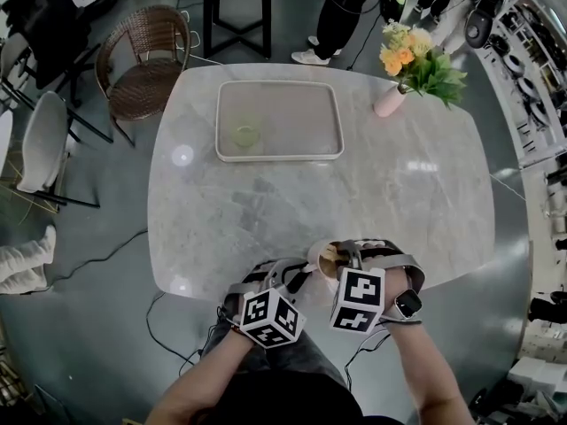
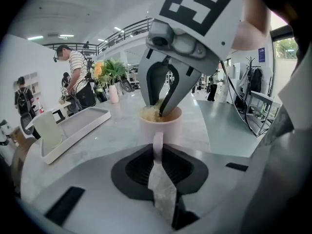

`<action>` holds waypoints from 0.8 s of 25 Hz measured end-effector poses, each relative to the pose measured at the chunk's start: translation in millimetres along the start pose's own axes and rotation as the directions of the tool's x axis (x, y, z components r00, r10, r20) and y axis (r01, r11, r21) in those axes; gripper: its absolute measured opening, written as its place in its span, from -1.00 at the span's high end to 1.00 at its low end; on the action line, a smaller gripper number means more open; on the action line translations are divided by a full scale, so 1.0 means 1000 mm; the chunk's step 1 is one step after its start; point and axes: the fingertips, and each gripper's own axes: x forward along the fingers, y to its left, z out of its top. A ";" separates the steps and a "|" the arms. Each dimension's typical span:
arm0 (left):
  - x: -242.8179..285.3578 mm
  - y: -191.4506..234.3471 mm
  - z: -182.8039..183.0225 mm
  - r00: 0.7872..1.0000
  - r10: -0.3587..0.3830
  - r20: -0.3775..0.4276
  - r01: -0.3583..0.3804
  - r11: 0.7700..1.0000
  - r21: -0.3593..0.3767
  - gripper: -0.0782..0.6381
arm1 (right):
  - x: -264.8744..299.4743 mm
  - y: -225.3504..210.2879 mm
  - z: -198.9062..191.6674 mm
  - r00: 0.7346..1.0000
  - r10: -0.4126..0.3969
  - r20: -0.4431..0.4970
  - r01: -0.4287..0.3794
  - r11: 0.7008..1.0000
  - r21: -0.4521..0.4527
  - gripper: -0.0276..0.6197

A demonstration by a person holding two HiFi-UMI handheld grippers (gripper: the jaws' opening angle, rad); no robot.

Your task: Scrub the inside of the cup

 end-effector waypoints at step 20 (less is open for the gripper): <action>-0.001 -0.009 -0.002 1.000 -0.023 -0.003 0.024 1.000 0.009 0.62 | 0.001 -0.004 0.007 0.993 -0.070 0.099 0.067 0.997 0.040 0.73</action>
